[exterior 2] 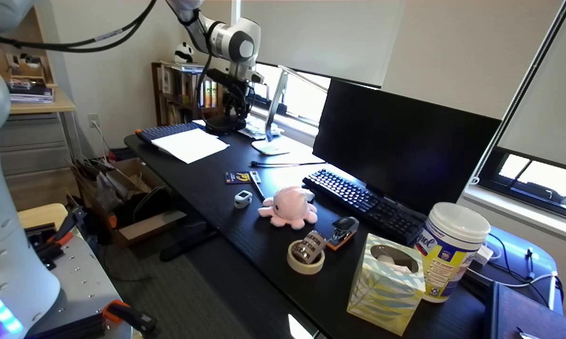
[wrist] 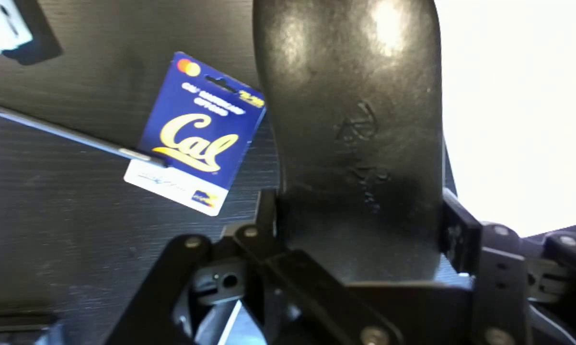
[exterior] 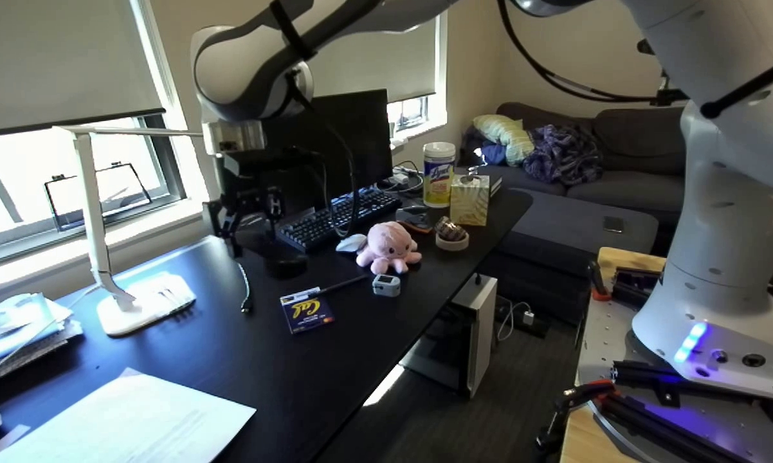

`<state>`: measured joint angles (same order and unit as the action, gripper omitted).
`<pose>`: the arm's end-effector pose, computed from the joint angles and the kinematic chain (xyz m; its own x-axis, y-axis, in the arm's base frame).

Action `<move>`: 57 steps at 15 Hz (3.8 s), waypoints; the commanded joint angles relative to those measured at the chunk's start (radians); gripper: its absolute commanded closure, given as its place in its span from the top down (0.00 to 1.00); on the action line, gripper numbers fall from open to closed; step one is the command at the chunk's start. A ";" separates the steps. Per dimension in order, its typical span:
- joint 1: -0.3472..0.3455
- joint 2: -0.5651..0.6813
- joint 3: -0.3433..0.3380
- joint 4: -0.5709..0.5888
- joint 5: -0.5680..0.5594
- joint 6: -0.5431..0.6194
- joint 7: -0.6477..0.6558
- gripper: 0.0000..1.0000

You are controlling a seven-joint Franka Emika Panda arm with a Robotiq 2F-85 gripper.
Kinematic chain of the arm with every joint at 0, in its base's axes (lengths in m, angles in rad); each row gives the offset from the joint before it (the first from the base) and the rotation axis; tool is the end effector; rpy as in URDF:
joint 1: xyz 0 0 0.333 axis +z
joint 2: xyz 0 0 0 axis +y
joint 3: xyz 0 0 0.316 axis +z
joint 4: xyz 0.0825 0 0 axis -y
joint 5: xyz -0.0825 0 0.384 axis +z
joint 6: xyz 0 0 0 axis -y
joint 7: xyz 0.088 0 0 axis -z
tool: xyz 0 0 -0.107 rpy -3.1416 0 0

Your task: Pick the eyeglasses case and put it near the keyboard

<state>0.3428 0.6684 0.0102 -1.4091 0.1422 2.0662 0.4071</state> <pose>0.6768 0.2557 0.3082 0.9905 -0.1203 -0.0661 -0.1273 -0.9854 -0.1132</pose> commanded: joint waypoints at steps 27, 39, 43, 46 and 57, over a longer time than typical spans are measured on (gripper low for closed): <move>-0.439 -0.212 -0.204 -0.183 -0.392 -0.073 -0.263 0.78; -0.557 0.086 -0.202 -0.006 -0.338 0.036 -0.326 0.53; -0.576 0.178 -0.215 0.104 -0.341 0.019 -0.319 0.53; -0.571 0.241 -0.237 0.165 -0.362 0.024 -0.297 0.53; -0.600 0.312 -0.218 0.255 -0.331 0.003 -0.345 1.00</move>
<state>-0.2343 0.9700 -0.2256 -1.2054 -0.2252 2.0996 0.1149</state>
